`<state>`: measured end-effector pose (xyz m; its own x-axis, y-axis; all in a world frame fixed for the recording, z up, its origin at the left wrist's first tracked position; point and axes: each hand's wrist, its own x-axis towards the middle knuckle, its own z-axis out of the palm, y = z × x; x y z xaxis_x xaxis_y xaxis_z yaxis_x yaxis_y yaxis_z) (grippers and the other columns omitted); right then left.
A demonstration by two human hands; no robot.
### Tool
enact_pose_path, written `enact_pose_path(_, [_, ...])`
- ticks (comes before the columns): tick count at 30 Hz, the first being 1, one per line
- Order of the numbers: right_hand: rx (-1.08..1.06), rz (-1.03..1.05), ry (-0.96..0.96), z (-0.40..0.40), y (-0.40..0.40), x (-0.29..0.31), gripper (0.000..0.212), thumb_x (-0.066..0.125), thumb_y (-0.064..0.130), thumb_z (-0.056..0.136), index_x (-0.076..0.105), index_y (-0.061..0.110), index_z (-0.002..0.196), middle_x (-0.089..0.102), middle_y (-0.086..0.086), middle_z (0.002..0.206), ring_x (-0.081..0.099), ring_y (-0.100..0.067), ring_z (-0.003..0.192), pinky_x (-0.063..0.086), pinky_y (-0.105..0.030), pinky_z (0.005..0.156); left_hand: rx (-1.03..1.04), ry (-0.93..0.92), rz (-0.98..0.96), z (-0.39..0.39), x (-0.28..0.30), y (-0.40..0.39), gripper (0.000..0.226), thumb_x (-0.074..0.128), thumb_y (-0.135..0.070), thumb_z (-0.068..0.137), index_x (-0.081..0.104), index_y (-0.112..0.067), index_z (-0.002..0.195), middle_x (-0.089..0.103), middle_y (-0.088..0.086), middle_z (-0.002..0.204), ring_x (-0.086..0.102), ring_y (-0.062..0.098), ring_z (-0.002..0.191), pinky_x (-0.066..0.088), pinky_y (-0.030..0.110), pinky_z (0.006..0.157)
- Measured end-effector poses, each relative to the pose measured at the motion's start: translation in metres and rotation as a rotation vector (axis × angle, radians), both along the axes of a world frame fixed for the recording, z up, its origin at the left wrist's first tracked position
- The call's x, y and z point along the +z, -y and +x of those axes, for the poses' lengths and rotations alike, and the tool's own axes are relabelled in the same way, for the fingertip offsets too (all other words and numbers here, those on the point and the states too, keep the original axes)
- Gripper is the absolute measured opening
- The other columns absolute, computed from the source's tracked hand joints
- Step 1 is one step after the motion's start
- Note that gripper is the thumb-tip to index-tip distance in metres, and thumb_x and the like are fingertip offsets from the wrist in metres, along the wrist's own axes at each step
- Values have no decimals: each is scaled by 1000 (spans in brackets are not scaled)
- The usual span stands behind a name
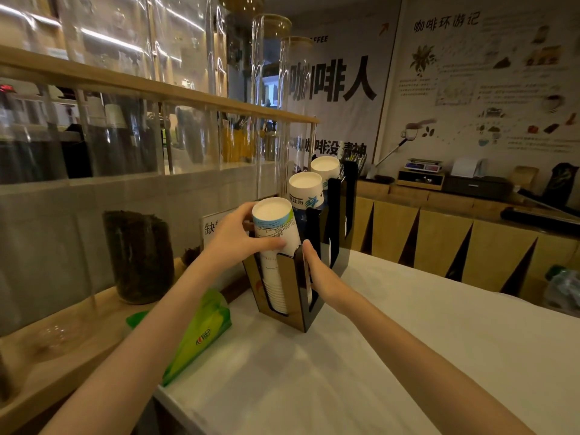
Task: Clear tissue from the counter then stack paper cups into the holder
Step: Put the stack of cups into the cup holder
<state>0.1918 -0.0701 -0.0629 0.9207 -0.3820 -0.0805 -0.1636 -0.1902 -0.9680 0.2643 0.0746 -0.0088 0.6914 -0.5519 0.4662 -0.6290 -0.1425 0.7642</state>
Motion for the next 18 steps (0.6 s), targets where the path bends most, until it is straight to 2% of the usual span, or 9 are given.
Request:
enact_pose_path(4, [-17, -20, -47, 1, 3, -6, 66, 14, 60, 91, 19, 26, 148, 28, -5, 155, 23, -26, 143, 15, -41, 116, 30, 37, -42, -6, 1, 2, 69, 79, -25, 62, 45, -21, 123, 55, -4, 118, 51, 13, 107, 44, 24, 81])
enact_pose_path(8, [-36, -32, -77, 0, 6, -6, 72, 16, 65, 87, 18, 26, 148, 26, -5, 156, 23, -27, 143, 15, -43, 117, 83, 47, -47, -10, 0, 2, 70, 78, -25, 65, 43, -19, 125, 54, 1, 127, 48, 12, 109, 42, 24, 82])
enact_pose_path(13, [24, -3, -113, -17, 9, 11, 65, 19, 57, 92, 20, 23, 147, 28, -7, 155, 25, -28, 142, 18, -43, 116, 155, 128, 3, -17, 7, 3, 80, 77, -32, 65, 35, -20, 132, 45, 5, 137, 44, 18, 121, 40, 33, 94])
enact_pose_path(16, [29, -79, -113, -38, 12, 31, 60, 31, 51, 94, 28, 19, 144, 37, -9, 149, 38, -27, 135, 29, -41, 110, 220, 268, 18, -26, 23, 11, 82, 75, -39, 66, 32, -21, 134, 38, 4, 141, 37, 20, 128, 33, 37, 103])
enact_pose_path(18, [15, -187, -64, -60, 14, 51, 50, 42, 44, 93, 41, 18, 136, 50, -7, 139, 51, -21, 121, 39, -39, 104, 213, 376, -2, -35, 36, 20, 76, 73, -38, 69, 36, -20, 132, 38, 4, 140, 35, 19, 129, 29, 33, 104])
